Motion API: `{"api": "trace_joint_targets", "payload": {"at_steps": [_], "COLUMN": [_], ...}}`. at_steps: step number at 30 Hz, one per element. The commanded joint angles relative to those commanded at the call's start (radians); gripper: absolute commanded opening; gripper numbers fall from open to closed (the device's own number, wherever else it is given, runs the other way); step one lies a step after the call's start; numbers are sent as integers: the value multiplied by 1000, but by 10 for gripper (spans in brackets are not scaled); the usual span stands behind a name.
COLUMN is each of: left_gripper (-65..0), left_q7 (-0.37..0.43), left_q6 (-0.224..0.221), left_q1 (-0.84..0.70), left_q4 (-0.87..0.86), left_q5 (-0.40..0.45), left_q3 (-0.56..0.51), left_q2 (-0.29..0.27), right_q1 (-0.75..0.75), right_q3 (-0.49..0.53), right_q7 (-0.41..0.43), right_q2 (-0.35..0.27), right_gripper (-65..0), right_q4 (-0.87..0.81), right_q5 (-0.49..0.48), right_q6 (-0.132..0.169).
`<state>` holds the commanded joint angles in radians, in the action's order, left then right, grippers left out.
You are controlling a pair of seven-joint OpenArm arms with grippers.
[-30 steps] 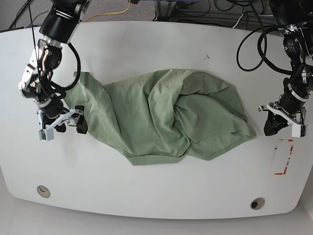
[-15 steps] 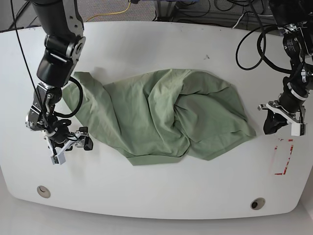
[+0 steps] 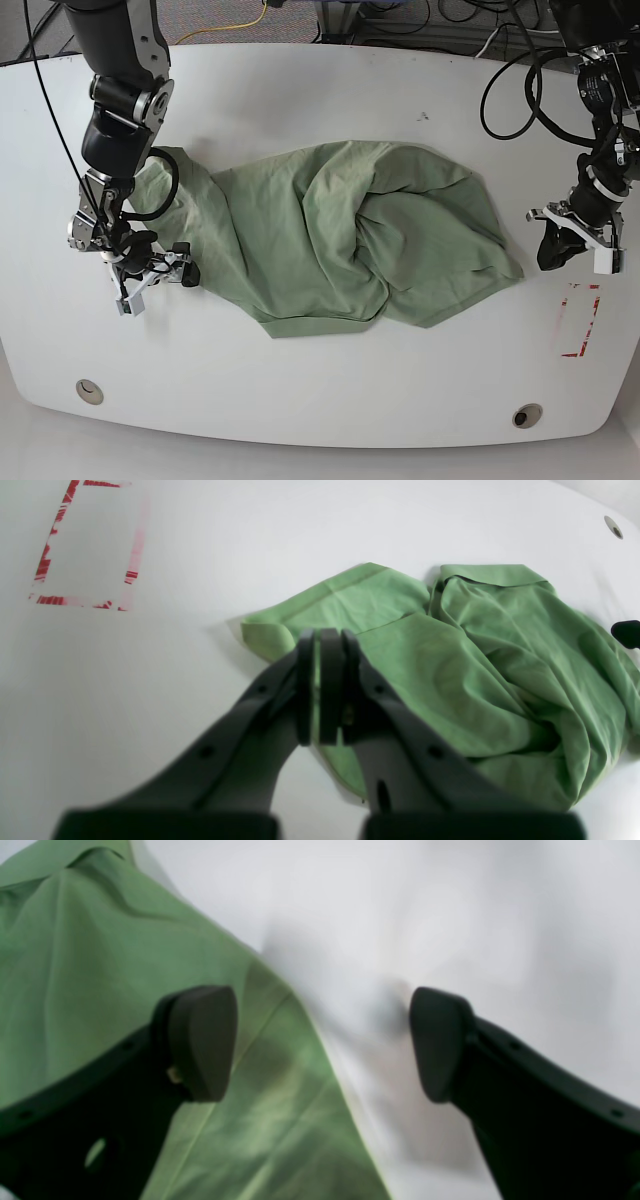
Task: Layout the t-shirt on the table in an organized manner, then fold the t-shirt properly
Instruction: 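Move the right gripper along the shirt edge to a new grasp point, then grasp the shirt edge with the right gripper and the opposite edge with the left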
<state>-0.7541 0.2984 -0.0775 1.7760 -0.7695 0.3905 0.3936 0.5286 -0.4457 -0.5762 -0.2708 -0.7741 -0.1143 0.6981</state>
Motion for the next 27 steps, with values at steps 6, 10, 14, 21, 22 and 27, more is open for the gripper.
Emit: {"api": "trace_joint_targets", "payload": {"at_steps": [6,10,14,21,22,27], "left_gripper": [-650,-650,-650,-650,-650,-650], "left_q7": [0,0,0,0,0,0], "left_q6": [0,0,0,0,0,0], "left_q1": [0,0,0,0,0,0], "left_q4": [0,0,0,0,0,0], "left_q5": [0,0,0,0,0,0], "left_q3": [0,0,0,0,0,0], "left_q2": [0,0,0,0,0,0], "right_q1": [-17,-32,-52,-68,-74,-78], "right_q3": [0,0,3,75,81,86], "right_q7": [-2,-2,-3,-3,-3,-3], "right_q2": [21,35,52,71,71,77], "right_gripper": [-136,-136,-138,-140,-140,-141], "right_q4": [0,0,0,-5,-5,-6], "right_q5": [0,-2,-5,-6,-8,-8], "right_q6": [0,0,0,0,0,0]}}
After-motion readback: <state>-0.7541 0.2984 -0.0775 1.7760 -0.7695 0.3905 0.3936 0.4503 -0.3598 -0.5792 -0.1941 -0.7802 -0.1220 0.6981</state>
